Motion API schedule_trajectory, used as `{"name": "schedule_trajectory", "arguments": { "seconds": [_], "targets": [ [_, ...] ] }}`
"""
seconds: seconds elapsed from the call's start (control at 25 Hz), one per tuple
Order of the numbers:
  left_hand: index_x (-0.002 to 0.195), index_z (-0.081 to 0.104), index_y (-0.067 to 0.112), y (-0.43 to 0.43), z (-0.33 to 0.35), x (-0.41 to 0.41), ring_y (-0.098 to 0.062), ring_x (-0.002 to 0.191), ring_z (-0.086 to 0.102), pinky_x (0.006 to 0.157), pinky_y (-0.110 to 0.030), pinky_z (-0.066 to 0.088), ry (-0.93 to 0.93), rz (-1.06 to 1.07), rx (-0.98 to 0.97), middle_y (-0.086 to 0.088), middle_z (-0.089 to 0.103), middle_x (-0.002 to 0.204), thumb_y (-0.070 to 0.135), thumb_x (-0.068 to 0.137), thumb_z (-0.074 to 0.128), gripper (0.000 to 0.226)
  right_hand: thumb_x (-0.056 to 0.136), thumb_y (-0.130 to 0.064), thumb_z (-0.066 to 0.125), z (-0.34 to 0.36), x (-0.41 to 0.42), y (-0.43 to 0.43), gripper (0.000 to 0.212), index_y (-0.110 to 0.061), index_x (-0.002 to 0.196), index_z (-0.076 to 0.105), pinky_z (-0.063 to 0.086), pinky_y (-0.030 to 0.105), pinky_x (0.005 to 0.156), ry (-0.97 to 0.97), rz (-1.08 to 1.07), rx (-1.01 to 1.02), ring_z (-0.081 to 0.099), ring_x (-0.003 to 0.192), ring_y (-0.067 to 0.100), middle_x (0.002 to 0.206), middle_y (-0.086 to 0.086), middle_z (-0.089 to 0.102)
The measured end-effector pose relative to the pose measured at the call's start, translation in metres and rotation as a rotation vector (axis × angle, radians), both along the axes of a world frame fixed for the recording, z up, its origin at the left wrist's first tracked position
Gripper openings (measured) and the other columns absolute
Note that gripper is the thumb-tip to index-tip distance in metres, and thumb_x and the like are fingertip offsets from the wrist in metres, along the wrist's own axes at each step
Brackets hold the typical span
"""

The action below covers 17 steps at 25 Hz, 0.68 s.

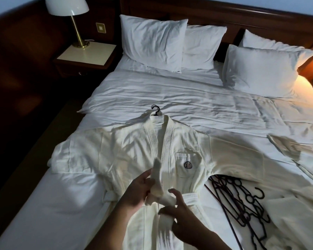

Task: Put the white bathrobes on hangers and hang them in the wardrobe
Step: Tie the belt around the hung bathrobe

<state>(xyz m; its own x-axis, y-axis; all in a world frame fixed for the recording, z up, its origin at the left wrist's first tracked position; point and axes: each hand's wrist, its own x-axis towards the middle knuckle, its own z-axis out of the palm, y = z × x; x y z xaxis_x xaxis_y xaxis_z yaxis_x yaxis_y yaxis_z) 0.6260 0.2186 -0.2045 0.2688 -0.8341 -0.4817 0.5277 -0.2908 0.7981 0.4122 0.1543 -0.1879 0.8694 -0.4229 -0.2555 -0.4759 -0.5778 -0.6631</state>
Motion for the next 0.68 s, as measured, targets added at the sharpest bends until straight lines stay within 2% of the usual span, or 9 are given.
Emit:
{"name": "schedule_trajectory", "arguments": {
  "seconds": [0.08,0.16,0.2,0.24,0.28,0.36,0.44,0.56,0.68],
  "targets": [
    [0.106,0.074,0.019,0.005,-0.003,0.013,-0.027,0.089,0.068,0.076,-0.038,0.054,-0.304,0.019,0.091,-0.007,0.076,0.093,0.006,0.101,0.057,0.022,0.079,-0.028,0.060,0.004,-0.007,-0.007,0.022,-0.040,0.093,0.072,0.048,0.022,0.095,-0.095,-0.182,0.153,0.051,0.120,0.005,0.142,-0.002,0.033],
    [0.084,0.070,0.023,0.022,-0.025,0.037,-0.029,0.082,0.068,0.070,-0.039,0.053,-0.479,0.168,0.340,0.000,0.070,0.076,0.009,0.097,0.061,0.021,0.071,-0.028,0.067,-0.001,-0.030,-0.020,0.014,-0.025,0.081,0.077,0.051,0.016,0.076,-0.085,-0.495,0.316,0.062,0.090,-0.003,0.116,0.000,0.060],
    [0.083,0.068,0.018,0.038,-0.036,0.048,-0.032,0.078,0.067,0.069,-0.039,0.054,-0.466,0.296,0.485,-0.003,0.065,0.072,0.015,0.094,0.061,0.013,0.067,-0.032,0.068,-0.008,-0.046,-0.027,0.018,-0.017,0.073,0.074,0.050,0.018,0.064,-0.007,-0.691,0.437,0.064,0.071,0.003,0.088,-0.001,0.070],
    [0.089,0.066,0.014,0.052,-0.047,0.054,-0.032,0.071,0.066,0.064,-0.037,0.053,-0.359,0.423,0.579,-0.005,0.060,0.071,0.018,0.094,0.060,0.009,0.064,-0.036,0.071,-0.015,-0.064,-0.031,0.026,-0.010,0.070,0.070,0.046,0.024,0.054,0.118,-0.869,0.569,0.061,0.056,0.013,0.066,0.003,0.066],
    [0.097,0.063,0.010,0.060,-0.054,0.057,-0.027,0.063,0.064,0.058,-0.032,0.053,-0.187,0.528,0.606,-0.006,0.057,0.070,0.015,0.097,0.056,0.009,0.065,-0.036,0.076,-0.021,-0.079,-0.036,0.034,-0.005,0.072,0.066,0.040,0.026,0.050,0.195,-0.992,0.706,0.056,0.049,0.020,0.058,0.008,0.059],
    [0.099,0.056,0.006,0.068,-0.055,0.056,-0.020,0.057,0.070,0.051,-0.029,0.058,0.110,0.628,0.497,-0.008,0.062,0.068,0.004,0.105,0.044,0.014,0.084,-0.026,0.077,-0.032,-0.089,-0.040,0.029,-0.003,0.082,0.060,0.034,0.027,0.051,0.095,-1.194,0.965,0.051,0.050,0.023,0.062,0.014,0.051],
    [0.101,0.052,-0.001,0.073,-0.051,0.057,-0.022,0.062,0.075,0.054,-0.031,0.062,0.244,0.693,0.412,-0.016,0.069,0.075,0.000,0.108,0.038,0.016,0.099,-0.020,0.063,-0.039,-0.088,-0.044,0.022,-0.005,0.084,0.056,0.038,0.026,0.046,-0.045,-1.380,1.124,0.055,0.055,0.025,0.063,0.014,0.053],
    [0.124,0.045,-0.002,0.085,-0.057,0.069,-0.023,0.062,0.076,0.063,-0.036,0.063,0.331,0.833,0.352,-0.027,0.063,0.101,0.002,0.109,0.036,0.017,0.103,-0.019,0.058,-0.051,-0.090,-0.047,0.022,-0.004,0.087,0.057,0.052,0.026,0.042,-0.089,-1.561,1.204,0.068,0.055,0.029,0.066,0.018,0.066],
    [0.131,0.042,0.004,0.089,-0.063,0.086,-0.022,0.063,0.076,0.063,-0.035,0.063,0.272,0.870,0.396,-0.027,0.063,0.101,0.002,0.109,0.037,0.023,0.104,-0.019,0.056,-0.059,-0.092,-0.050,0.023,-0.002,0.088,0.057,0.059,0.032,0.046,-0.137,-1.675,1.231,0.072,0.052,0.028,0.066,0.020,0.070]
  ]
}}
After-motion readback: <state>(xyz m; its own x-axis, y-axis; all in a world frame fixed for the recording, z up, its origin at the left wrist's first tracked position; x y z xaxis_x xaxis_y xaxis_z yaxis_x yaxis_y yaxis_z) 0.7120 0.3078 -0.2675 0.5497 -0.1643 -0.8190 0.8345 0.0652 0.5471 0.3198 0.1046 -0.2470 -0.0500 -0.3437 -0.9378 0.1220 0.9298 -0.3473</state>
